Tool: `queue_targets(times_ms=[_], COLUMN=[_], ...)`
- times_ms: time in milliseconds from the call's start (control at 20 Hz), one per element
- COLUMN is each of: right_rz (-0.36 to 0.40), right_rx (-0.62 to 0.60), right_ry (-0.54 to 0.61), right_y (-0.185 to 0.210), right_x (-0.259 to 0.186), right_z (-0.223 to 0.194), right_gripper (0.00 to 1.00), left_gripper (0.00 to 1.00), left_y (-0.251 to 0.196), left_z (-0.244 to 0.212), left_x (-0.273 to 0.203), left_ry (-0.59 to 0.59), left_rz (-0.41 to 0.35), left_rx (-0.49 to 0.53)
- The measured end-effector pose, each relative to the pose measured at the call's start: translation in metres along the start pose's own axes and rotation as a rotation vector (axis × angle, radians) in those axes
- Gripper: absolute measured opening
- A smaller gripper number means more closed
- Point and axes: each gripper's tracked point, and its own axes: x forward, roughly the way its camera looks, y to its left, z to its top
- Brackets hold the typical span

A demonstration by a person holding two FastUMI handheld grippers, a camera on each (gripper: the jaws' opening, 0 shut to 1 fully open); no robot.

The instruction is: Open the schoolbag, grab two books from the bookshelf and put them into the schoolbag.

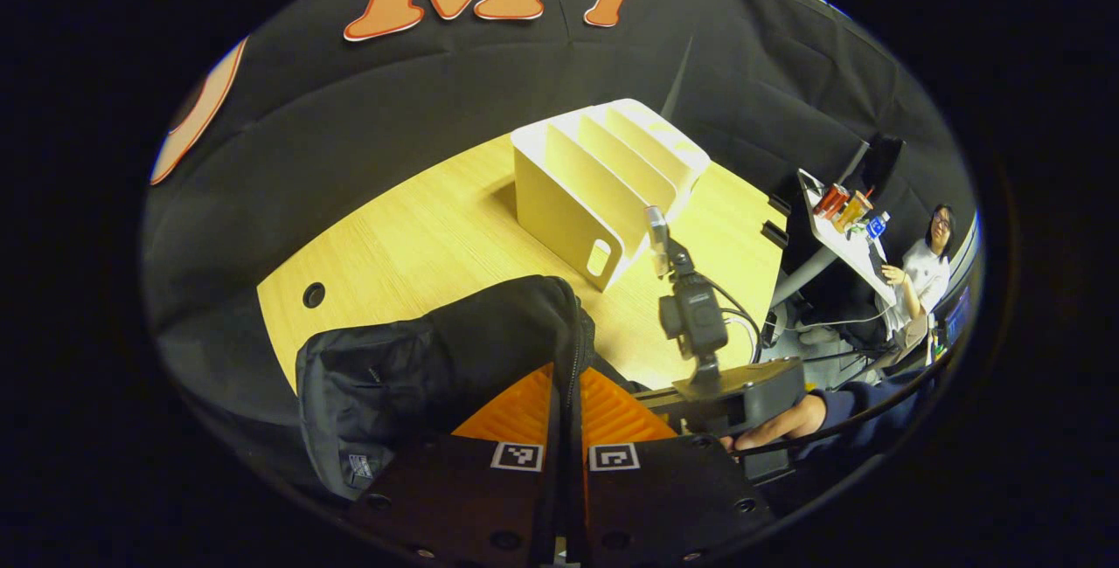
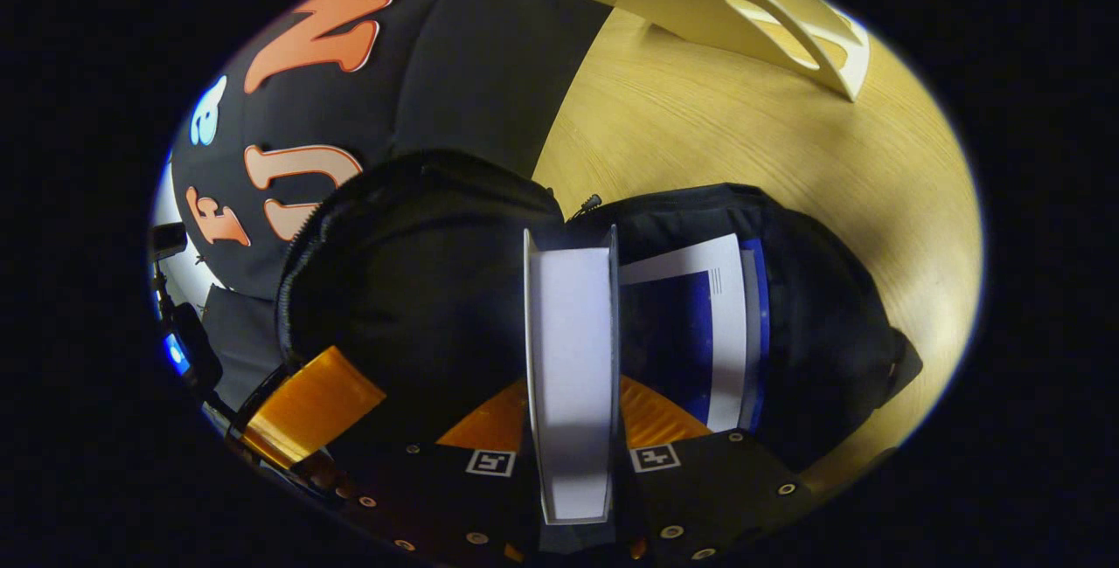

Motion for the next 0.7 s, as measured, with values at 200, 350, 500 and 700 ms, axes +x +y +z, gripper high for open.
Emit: queue_targets(times_ms=[200,350,500,700], right_rz=[-0.050,-0.178,-0.272,-0.305], right_rx=[0.008,-0.053,-0.138,-0.187], right_ry=[0.049,0.063,0.074,0.087], right_y=[-0.010,-0.027,-0.042,-0.050], right_x=[0.008,-0.002,-0.022,-0.054], right_z=[-0.005,0.000,0.009,0.021], right_gripper=[0.36,0.65,0.61,0.73], left_gripper=[0.05,0.05,0.05,0.08], left_y=[-0.001,0.006,0.007,0.003], left_z=[-0.003,-0.005,-0.010,-0.016], left_x=[0.003,0.005,0.010,0.020], left_ry=[-0.001,-0.007,-0.011,-0.001], left_rz=[-0.015,-0.014,0.004,0.030], left_rx=[-0.019,-0.047,-0.075,-0.103])
